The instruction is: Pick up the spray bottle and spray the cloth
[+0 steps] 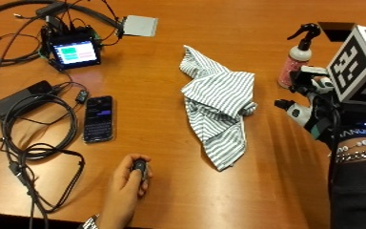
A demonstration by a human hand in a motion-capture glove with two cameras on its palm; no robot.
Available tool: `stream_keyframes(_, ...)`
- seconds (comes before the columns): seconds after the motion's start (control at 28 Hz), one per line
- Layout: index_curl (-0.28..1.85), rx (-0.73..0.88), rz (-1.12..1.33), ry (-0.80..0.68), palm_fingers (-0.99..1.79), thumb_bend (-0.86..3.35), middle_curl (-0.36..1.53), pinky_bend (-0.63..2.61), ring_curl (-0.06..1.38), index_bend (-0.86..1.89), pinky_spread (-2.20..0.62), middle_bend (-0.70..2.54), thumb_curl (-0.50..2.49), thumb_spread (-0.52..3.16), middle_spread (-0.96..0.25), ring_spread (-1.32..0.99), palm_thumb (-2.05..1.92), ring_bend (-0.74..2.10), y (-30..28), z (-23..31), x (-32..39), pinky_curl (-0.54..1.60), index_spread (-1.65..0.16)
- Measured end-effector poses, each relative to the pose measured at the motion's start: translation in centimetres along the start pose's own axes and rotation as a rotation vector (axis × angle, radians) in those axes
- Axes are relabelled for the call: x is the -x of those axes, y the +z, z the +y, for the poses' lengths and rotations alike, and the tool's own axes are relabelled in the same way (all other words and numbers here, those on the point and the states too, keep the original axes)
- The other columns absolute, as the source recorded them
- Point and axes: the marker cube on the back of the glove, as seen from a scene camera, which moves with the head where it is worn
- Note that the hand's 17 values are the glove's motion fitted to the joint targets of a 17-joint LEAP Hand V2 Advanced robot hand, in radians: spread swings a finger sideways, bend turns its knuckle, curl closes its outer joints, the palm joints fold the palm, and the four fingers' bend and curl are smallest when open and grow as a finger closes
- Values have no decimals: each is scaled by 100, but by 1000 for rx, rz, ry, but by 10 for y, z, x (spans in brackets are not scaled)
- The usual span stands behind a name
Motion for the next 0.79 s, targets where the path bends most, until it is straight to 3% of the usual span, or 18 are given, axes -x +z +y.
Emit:
stream_keyframes(0.36, 15, -128, -130, 131, 78, 27, 18, 42, 23, 14, 12, 27, 12, 92, -4, -6, 46, 51, -2, -46, -29, 21, -32)
stream_keyframes(0.79, 18, -234, -305, 350, 75, 25, 26, 44, 30, 10, 9, 26, 19, 116, -5, -7, 53, 53, 10, -89, -67, 27, -33)
